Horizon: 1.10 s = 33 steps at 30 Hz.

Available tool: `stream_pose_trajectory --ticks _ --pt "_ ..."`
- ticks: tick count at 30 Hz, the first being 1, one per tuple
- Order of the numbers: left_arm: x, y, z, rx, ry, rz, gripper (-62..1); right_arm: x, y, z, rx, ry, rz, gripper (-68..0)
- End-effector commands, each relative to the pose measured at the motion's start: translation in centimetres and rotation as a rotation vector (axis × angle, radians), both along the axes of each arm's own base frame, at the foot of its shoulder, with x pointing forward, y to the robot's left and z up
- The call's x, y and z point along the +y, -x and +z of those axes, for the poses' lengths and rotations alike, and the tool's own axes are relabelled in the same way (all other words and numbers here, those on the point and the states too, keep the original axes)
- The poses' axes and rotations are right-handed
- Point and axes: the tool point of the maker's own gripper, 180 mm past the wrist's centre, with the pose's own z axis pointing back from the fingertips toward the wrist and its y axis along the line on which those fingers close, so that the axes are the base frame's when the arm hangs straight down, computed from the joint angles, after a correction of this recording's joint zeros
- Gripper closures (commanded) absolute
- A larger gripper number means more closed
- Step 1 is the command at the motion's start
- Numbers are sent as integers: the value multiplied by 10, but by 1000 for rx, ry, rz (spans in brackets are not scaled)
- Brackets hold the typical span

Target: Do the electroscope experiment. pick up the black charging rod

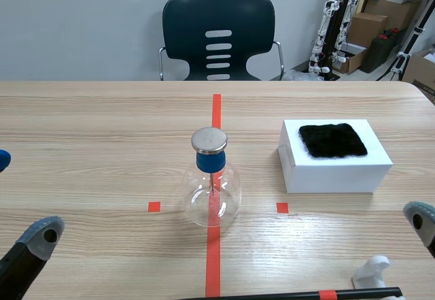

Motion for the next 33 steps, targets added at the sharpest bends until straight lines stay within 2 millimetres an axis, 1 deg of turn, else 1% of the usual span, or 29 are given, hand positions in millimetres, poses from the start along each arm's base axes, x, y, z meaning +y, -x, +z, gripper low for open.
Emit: stream_pose_trajectory --ticks 1,19,33 --pt "0 -1 7 -22 23 5 -623 2 -2 9 -28 -18 5 -679" --pt "0 -1 7 -22 23 6 -623 2 -2 9 -28 -18 5 -679" --pt "-2 -3 3 -12 32 34 -623 7 3 -1 -14 61 51 -679"
